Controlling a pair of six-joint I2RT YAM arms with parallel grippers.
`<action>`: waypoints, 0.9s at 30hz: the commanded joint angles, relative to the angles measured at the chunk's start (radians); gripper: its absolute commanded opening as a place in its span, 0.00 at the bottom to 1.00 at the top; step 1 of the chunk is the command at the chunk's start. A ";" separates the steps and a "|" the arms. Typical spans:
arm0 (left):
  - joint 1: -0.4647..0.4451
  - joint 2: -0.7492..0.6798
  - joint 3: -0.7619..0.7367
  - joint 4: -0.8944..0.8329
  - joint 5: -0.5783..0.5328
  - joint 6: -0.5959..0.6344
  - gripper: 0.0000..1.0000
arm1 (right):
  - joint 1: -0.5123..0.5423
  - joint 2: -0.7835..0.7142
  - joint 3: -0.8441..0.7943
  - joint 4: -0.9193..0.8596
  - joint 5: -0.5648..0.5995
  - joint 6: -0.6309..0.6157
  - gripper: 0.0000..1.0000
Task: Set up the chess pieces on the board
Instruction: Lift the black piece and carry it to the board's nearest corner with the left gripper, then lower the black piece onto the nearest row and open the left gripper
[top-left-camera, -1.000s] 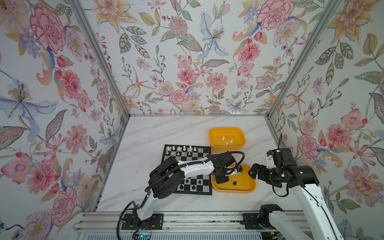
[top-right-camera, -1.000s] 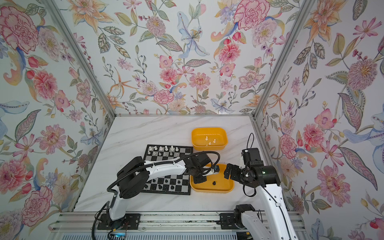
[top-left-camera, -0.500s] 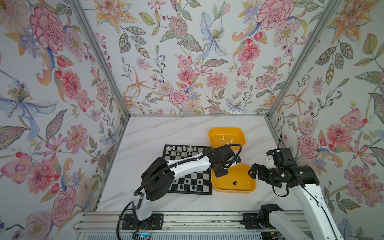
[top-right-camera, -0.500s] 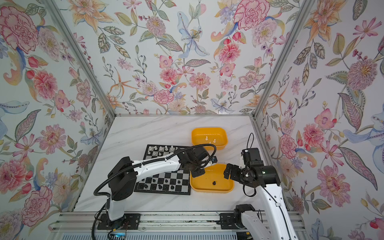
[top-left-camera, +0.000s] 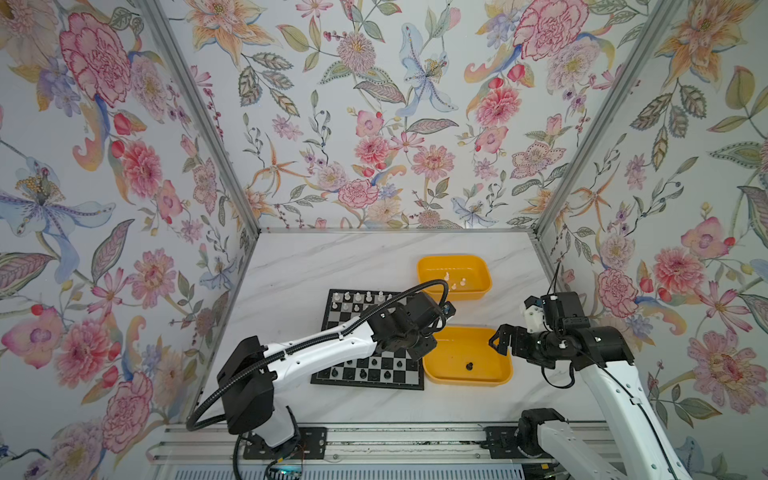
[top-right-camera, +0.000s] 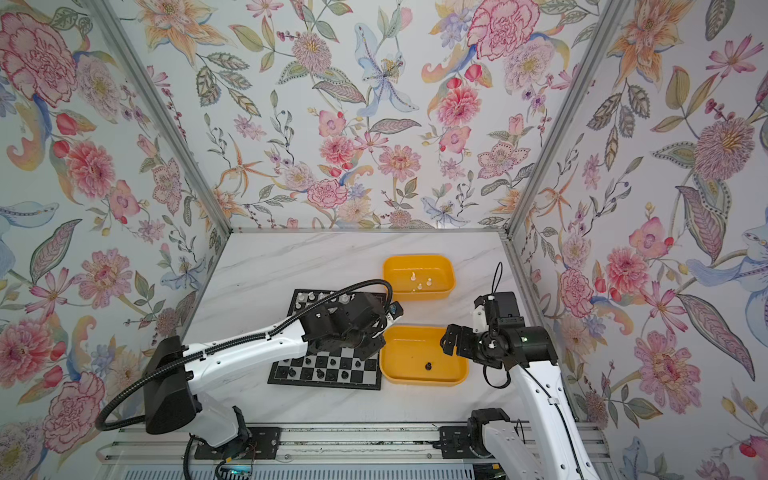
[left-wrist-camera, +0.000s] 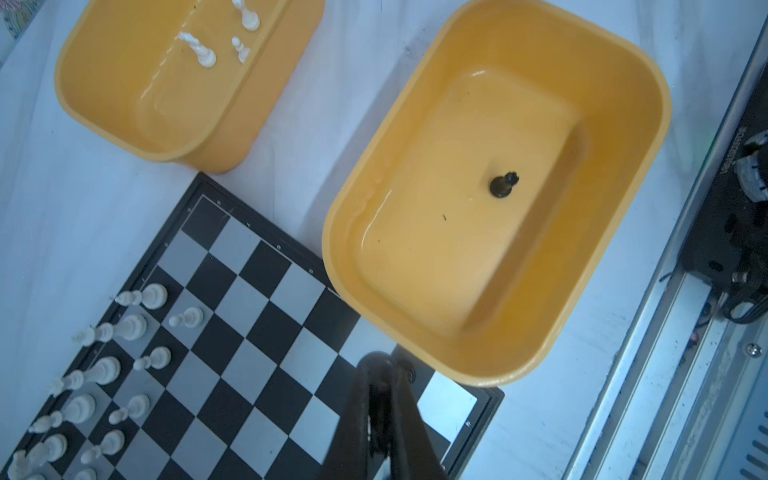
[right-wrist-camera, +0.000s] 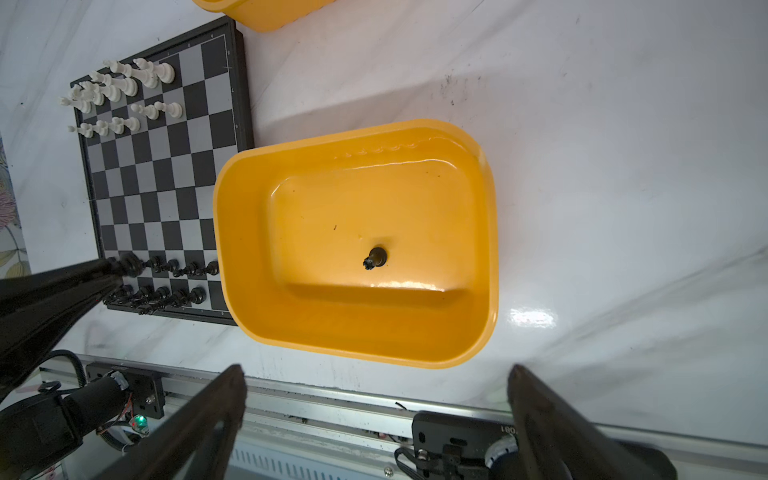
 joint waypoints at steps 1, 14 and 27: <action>-0.038 -0.084 -0.103 0.024 -0.039 -0.135 0.05 | 0.031 0.023 0.029 0.027 -0.017 -0.032 0.99; -0.078 -0.123 -0.322 0.137 -0.017 -0.263 0.06 | 0.069 0.067 0.067 0.037 -0.006 -0.032 0.99; -0.078 -0.048 -0.350 0.102 0.016 -0.234 0.06 | 0.064 0.058 0.043 0.037 0.005 -0.019 0.99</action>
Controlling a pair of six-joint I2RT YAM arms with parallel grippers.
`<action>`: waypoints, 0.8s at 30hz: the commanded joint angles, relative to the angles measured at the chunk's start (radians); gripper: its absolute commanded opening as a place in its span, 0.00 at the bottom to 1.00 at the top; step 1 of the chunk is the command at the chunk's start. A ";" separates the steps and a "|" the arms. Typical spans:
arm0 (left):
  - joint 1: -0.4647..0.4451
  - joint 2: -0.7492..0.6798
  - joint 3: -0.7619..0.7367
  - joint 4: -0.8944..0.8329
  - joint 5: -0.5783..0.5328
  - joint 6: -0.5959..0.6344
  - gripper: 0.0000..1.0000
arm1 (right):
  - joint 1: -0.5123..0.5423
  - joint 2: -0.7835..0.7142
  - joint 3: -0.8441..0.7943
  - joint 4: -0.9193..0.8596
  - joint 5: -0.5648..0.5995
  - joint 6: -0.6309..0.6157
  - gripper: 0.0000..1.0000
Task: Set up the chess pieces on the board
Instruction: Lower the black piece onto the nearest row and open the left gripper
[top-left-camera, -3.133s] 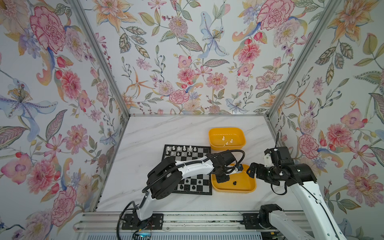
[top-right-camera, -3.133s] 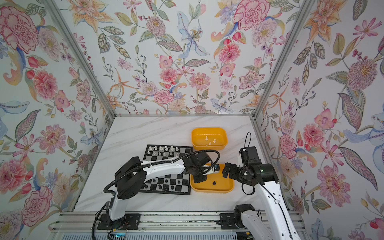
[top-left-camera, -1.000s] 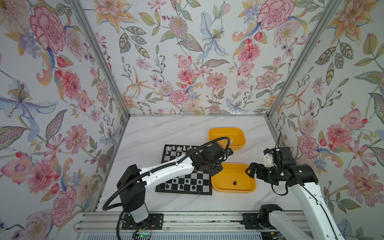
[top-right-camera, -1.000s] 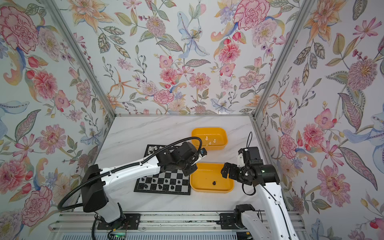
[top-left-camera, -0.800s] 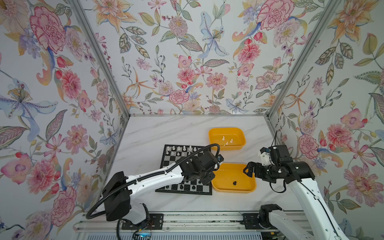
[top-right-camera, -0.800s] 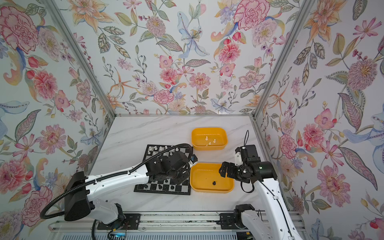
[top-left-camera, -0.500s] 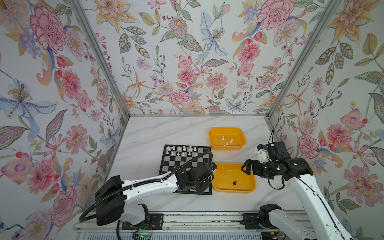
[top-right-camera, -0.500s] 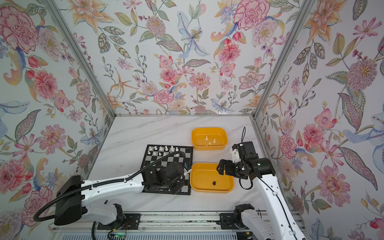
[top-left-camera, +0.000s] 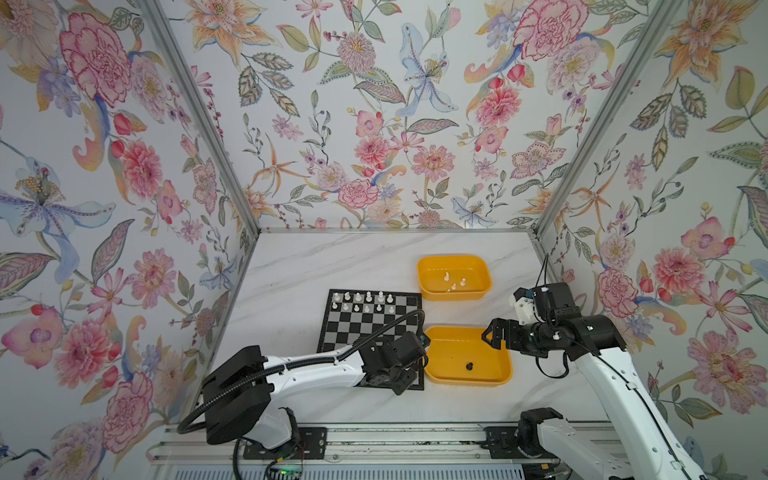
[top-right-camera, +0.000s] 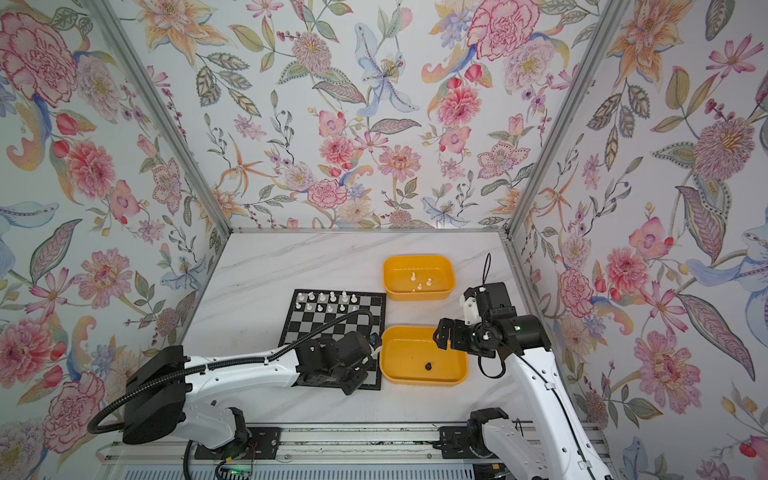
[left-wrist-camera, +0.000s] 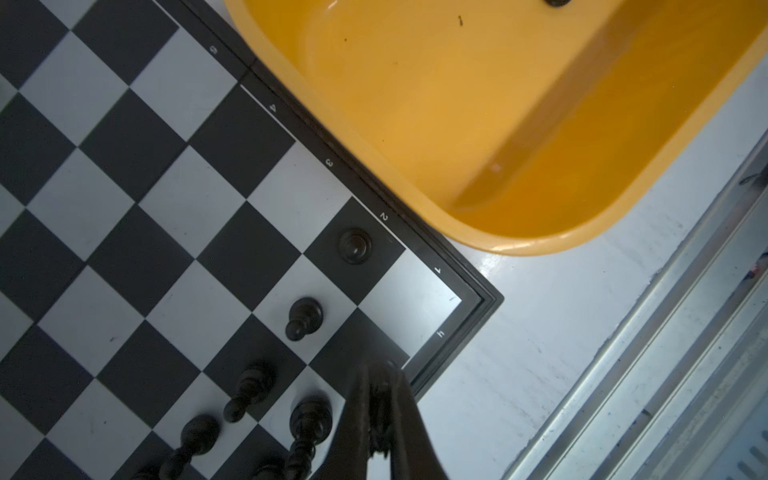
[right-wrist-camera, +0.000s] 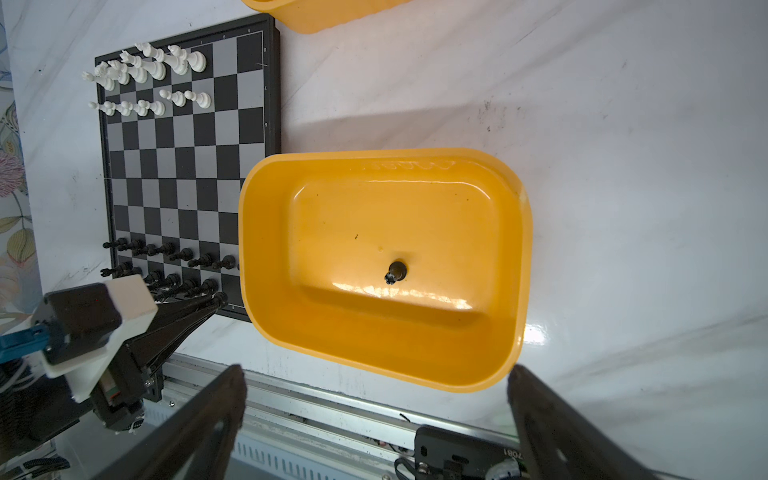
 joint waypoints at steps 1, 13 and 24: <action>-0.010 0.006 -0.020 -0.008 0.012 0.009 0.06 | 0.002 -0.005 -0.007 0.002 0.008 0.002 0.99; 0.013 0.035 -0.029 0.000 0.020 0.027 0.06 | -0.004 -0.028 -0.032 0.003 0.011 -0.003 0.99; 0.036 0.046 -0.042 0.029 0.020 0.034 0.07 | -0.007 -0.045 -0.043 0.000 0.005 -0.013 0.99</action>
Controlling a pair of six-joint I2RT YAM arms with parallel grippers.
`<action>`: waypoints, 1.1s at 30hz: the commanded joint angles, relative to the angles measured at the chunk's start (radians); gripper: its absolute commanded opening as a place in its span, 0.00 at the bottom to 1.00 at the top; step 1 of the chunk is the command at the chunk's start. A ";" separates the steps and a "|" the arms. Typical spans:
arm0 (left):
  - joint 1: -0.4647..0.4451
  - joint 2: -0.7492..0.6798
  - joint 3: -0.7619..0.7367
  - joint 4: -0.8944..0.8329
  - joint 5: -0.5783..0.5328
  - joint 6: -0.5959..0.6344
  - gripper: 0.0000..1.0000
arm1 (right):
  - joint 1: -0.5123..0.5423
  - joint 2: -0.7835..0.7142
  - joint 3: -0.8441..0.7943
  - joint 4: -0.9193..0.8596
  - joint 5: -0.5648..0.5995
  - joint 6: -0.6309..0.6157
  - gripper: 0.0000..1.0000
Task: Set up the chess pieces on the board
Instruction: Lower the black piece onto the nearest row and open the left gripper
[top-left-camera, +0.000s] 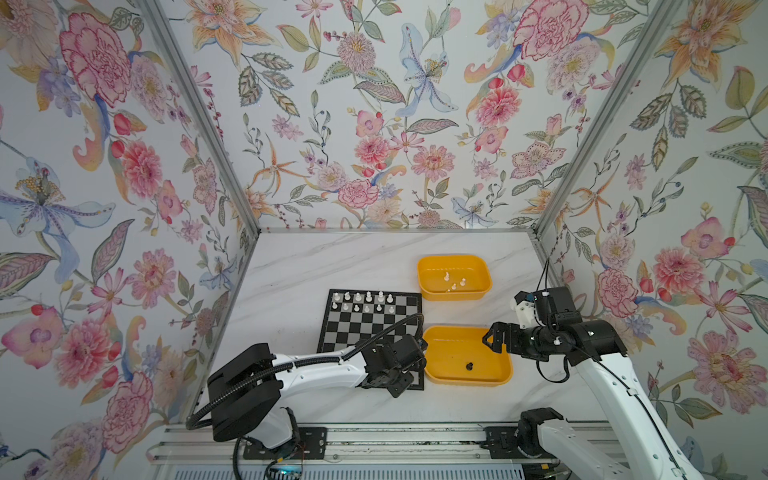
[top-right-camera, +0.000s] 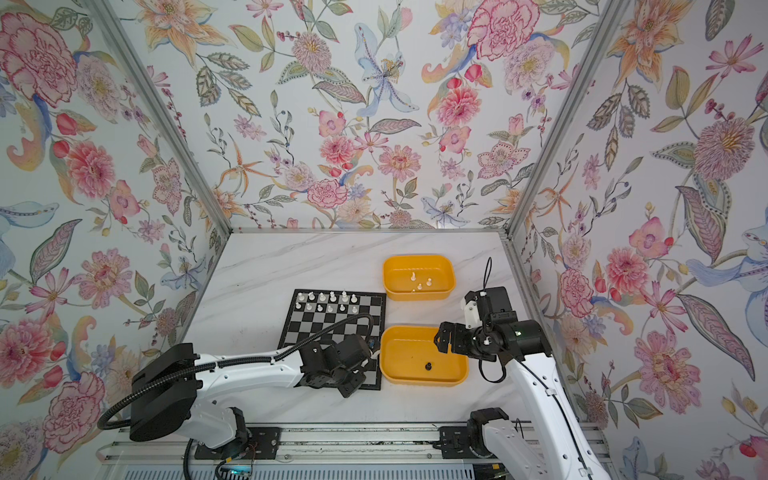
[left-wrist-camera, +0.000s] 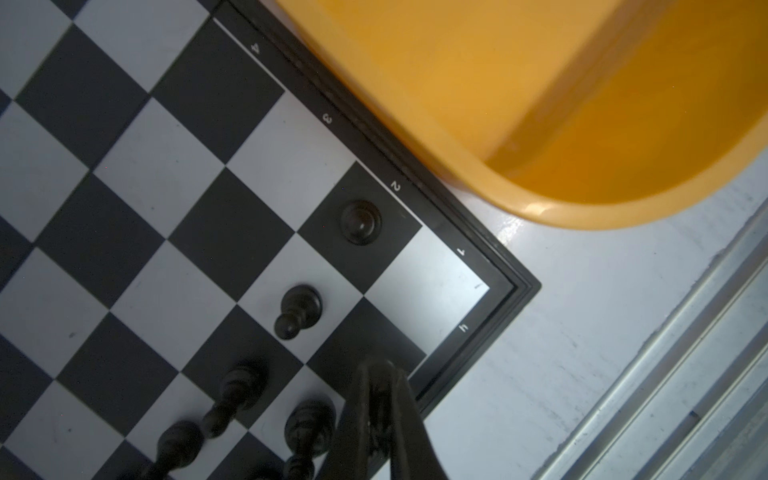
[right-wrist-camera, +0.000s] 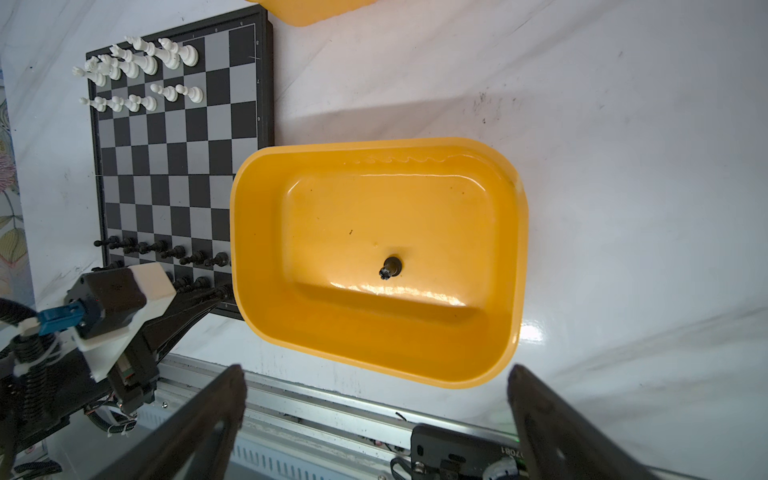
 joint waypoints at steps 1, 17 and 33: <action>0.014 0.017 -0.009 0.010 0.009 0.017 0.08 | -0.006 -0.011 -0.008 -0.001 -0.002 -0.013 0.99; 0.028 -0.009 -0.019 0.029 0.012 0.020 0.54 | -0.009 -0.005 0.007 -0.004 0.008 -0.010 0.99; 0.034 -0.094 0.109 -0.042 0.033 0.042 0.56 | -0.011 0.011 0.019 -0.003 0.010 -0.003 0.99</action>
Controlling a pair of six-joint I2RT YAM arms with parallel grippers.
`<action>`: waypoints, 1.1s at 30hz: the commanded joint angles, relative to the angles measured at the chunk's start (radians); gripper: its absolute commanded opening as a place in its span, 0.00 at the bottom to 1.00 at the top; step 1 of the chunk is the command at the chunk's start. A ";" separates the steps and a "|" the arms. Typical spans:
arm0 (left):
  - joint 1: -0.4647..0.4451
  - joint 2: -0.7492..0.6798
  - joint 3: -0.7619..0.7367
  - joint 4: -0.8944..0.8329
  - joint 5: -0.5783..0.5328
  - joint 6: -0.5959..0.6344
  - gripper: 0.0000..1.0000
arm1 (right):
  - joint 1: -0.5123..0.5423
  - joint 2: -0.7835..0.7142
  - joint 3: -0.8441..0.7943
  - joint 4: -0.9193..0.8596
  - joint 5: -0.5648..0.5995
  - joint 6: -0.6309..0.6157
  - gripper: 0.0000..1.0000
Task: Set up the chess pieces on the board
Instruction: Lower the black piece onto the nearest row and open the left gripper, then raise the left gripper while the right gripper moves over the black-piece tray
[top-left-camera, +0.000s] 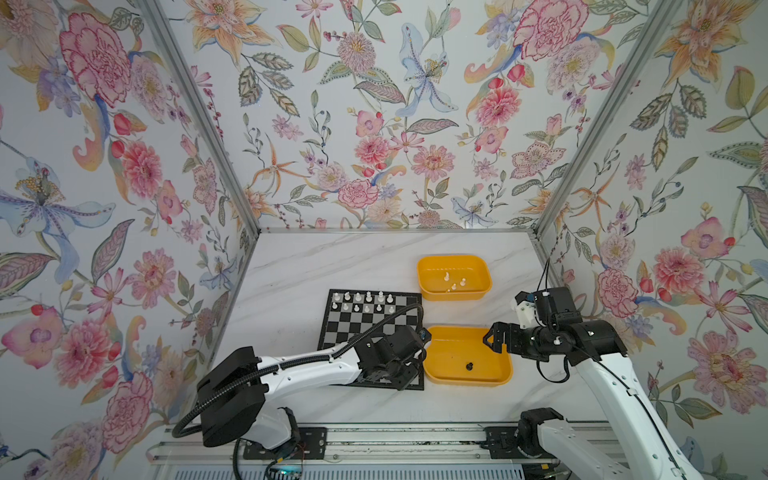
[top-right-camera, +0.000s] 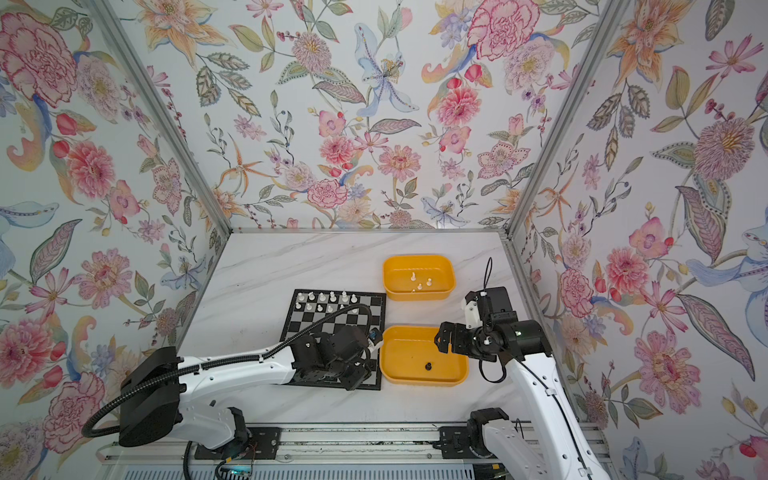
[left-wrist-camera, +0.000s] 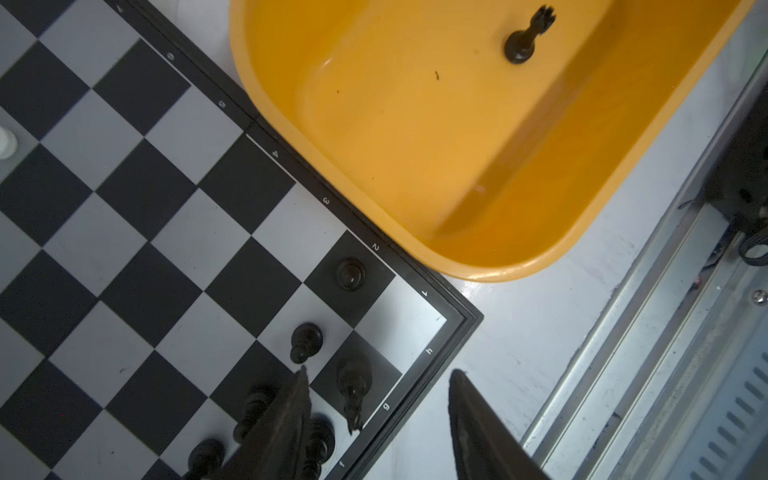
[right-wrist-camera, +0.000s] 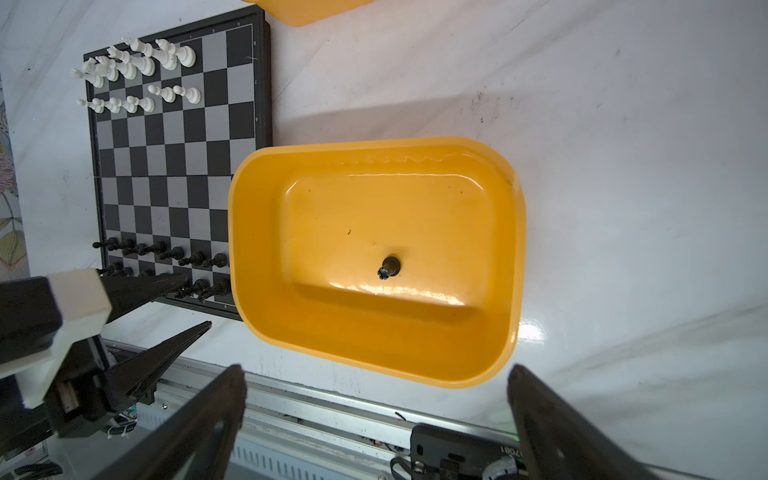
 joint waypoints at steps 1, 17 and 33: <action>0.013 -0.040 0.065 -0.061 -0.018 0.026 0.56 | -0.004 0.008 0.017 -0.003 0.012 -0.004 0.99; 0.326 -0.309 0.139 0.135 0.000 0.075 0.92 | 0.203 0.188 -0.050 0.068 0.145 0.151 0.78; 0.624 -0.191 0.114 0.188 0.209 0.121 0.96 | 0.334 0.438 -0.102 0.222 0.180 0.279 0.35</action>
